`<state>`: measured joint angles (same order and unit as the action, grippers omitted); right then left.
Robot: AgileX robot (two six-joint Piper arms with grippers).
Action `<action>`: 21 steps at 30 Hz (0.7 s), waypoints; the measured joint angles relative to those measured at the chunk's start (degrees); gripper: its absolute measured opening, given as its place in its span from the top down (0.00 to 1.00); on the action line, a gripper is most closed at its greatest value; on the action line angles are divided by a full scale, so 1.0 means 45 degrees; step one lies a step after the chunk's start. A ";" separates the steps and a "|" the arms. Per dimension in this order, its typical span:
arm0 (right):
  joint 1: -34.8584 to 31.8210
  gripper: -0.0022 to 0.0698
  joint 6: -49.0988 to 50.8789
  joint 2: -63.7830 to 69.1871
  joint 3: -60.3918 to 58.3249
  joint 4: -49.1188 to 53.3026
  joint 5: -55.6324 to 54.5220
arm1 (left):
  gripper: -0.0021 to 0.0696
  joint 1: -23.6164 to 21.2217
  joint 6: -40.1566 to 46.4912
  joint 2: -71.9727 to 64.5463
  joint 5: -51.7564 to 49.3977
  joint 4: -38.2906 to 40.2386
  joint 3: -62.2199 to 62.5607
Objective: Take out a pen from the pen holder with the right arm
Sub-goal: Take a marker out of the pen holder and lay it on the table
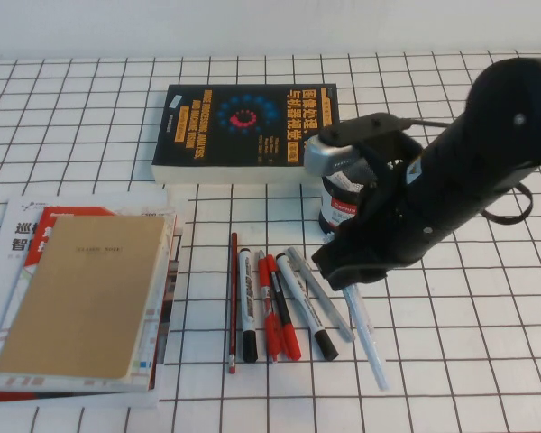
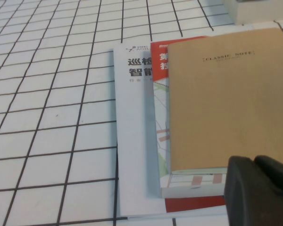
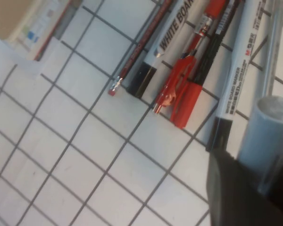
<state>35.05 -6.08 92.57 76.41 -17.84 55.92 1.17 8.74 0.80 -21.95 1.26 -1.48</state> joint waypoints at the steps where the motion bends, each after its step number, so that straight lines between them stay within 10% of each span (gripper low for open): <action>1: 0.0000 0.80 0.0027 0.0286 0.0107 0.0000 0.0000 | 0.98 0.0000 0.0000 0.0000 0.0000 0.0000 0.0000; 21: -0.0099 0.80 0.0103 0.5631 0.4137 0.1465 0.0024 | 0.98 0.0000 0.0000 0.0000 0.0000 0.0000 0.0000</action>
<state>34.60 -5.62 117.91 95.03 -11.25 56.03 1.17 8.74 0.80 -21.95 1.26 -1.48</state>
